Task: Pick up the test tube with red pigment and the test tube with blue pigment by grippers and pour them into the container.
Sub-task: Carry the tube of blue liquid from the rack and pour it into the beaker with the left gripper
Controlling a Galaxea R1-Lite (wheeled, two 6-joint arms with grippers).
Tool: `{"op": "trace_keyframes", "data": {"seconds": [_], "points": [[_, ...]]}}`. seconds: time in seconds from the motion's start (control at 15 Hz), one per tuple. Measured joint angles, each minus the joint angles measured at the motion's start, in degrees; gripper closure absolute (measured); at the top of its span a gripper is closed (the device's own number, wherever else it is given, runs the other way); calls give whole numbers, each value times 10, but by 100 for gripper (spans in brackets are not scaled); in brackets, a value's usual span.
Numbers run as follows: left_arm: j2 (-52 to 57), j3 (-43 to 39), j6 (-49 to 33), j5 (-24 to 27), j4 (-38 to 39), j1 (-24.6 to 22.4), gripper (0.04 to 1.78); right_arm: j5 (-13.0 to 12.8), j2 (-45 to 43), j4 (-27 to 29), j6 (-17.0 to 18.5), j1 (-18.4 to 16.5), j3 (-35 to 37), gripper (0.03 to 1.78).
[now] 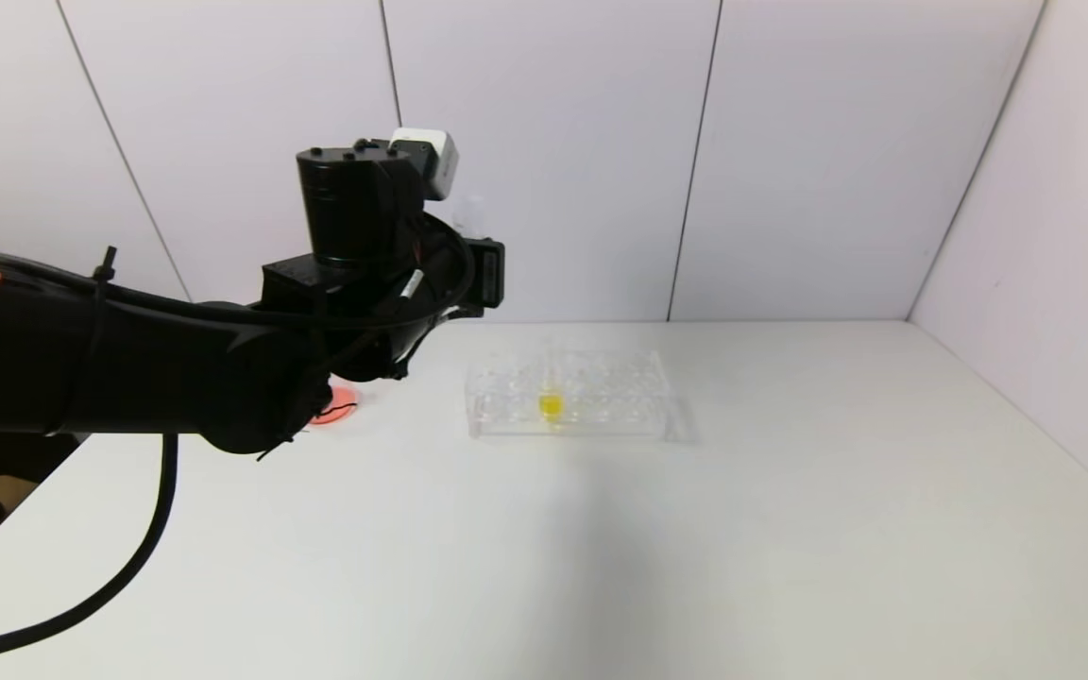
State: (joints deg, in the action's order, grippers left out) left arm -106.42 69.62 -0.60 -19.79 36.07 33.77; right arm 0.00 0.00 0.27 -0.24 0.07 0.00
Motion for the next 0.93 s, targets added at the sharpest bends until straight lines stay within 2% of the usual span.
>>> {"op": "trace_keyframes", "data": {"seconds": [0.93], "points": [[38, -82, 18, 136, 27, -215, 144, 0, 0, 0, 0, 0, 0, 4]]}}
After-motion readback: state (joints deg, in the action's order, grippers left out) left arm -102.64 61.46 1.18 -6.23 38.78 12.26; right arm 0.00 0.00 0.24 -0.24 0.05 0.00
